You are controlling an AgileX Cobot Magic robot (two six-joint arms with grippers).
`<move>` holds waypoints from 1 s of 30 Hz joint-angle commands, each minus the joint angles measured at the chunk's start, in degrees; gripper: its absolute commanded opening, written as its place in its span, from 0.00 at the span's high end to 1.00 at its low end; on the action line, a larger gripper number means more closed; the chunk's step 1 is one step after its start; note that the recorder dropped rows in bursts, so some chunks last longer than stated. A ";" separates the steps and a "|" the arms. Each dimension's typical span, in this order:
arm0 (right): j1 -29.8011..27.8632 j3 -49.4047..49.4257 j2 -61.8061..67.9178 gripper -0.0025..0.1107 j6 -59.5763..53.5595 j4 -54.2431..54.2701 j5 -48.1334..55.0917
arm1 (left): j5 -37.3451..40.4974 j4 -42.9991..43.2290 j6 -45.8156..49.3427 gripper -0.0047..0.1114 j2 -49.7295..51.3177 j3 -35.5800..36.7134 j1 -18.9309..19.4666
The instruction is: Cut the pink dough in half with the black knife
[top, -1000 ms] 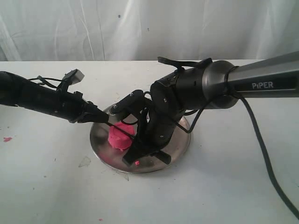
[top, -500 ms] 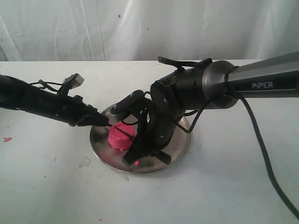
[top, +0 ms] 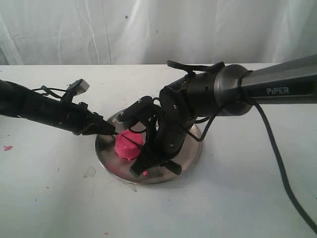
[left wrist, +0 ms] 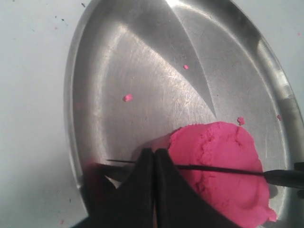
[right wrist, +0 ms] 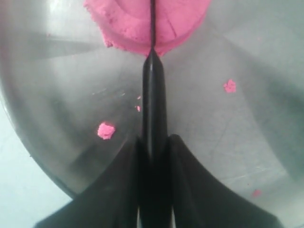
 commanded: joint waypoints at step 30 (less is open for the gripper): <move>-0.10 -0.10 -0.34 0.95 -0.57 0.00 -0.03 | 0.87 -0.05 -0.30 0.96 0.14 -0.07 -0.09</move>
